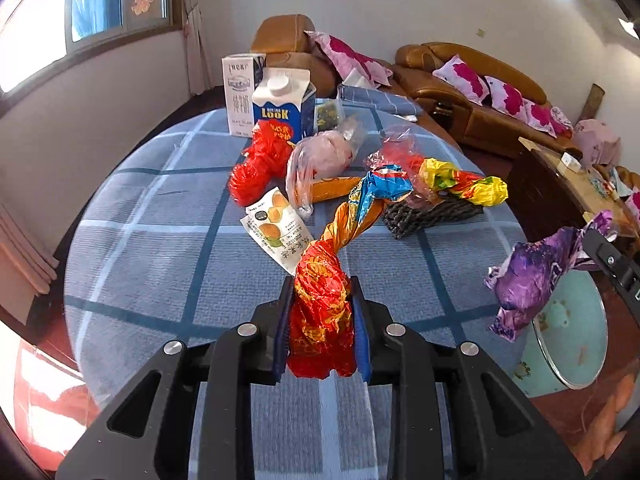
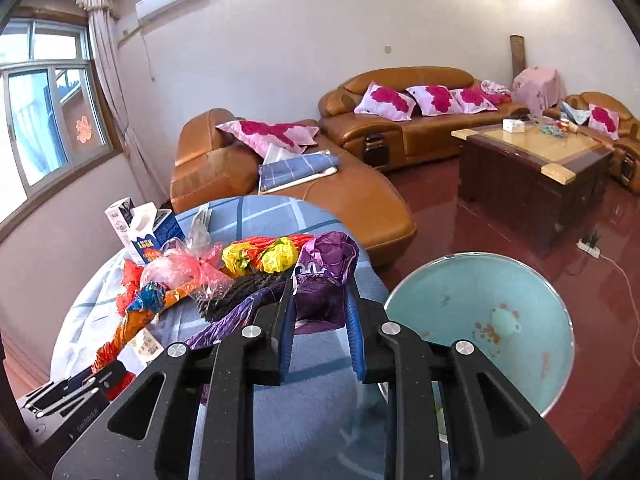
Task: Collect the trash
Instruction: 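Carry the red wrapper with the left tool while the right tool carries the purple wrapper over the bin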
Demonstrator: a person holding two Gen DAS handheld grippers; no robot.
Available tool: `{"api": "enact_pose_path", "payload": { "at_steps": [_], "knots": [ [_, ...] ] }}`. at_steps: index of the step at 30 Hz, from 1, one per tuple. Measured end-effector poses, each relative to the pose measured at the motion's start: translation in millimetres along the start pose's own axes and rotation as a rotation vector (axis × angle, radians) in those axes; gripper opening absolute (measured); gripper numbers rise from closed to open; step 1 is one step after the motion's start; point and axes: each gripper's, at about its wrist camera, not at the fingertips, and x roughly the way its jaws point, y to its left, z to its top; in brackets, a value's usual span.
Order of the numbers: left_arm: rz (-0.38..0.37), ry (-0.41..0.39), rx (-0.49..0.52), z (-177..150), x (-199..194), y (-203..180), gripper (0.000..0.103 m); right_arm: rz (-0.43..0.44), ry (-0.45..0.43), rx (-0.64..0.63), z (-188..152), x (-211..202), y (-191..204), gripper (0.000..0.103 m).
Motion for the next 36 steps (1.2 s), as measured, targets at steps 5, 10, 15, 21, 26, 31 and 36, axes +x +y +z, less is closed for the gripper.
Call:
{"api": "enact_pose_path", "payload": {
  "at_steps": [5,10,15,21,26,31,36],
  "knots": [
    [0.034,-0.026,-0.013,-2.8,-16.5,0.5,0.026,0.000,-0.021,0.018,0.3,-14.3,-10.2,0.024],
    [0.023,-0.060,0.018,-4.8,-31.8,-12.0,0.026,-0.004,-0.043,0.025,-0.5,-27.8,-18.1,0.024],
    [-0.012,-0.068,0.071,-9.1,-38.3,-33.3,0.026,-0.023,-0.060,0.032,-2.3,-38.6,-29.7,0.024],
    [-0.034,-0.079,0.124,-12.9,-43.7,-59.3,0.026,-0.057,-0.062,0.057,-4.1,-45.1,-50.0,0.024],
    [-0.043,-0.085,0.164,-15.5,-46.0,-78.2,0.026,-0.087,-0.064,0.071,-4.8,-48.9,-64.7,0.024],
    [-0.054,-0.095,0.194,-17.4,-50.9,-94.3,0.026,-0.107,-0.069,0.091,-5.4,-51.8,-79.3,0.024],
    [-0.058,-0.100,0.216,-19.5,-53.9,-107.9,0.026,-0.122,-0.072,0.105,-6.2,-54.5,-92.9,0.024]
  ]
}}
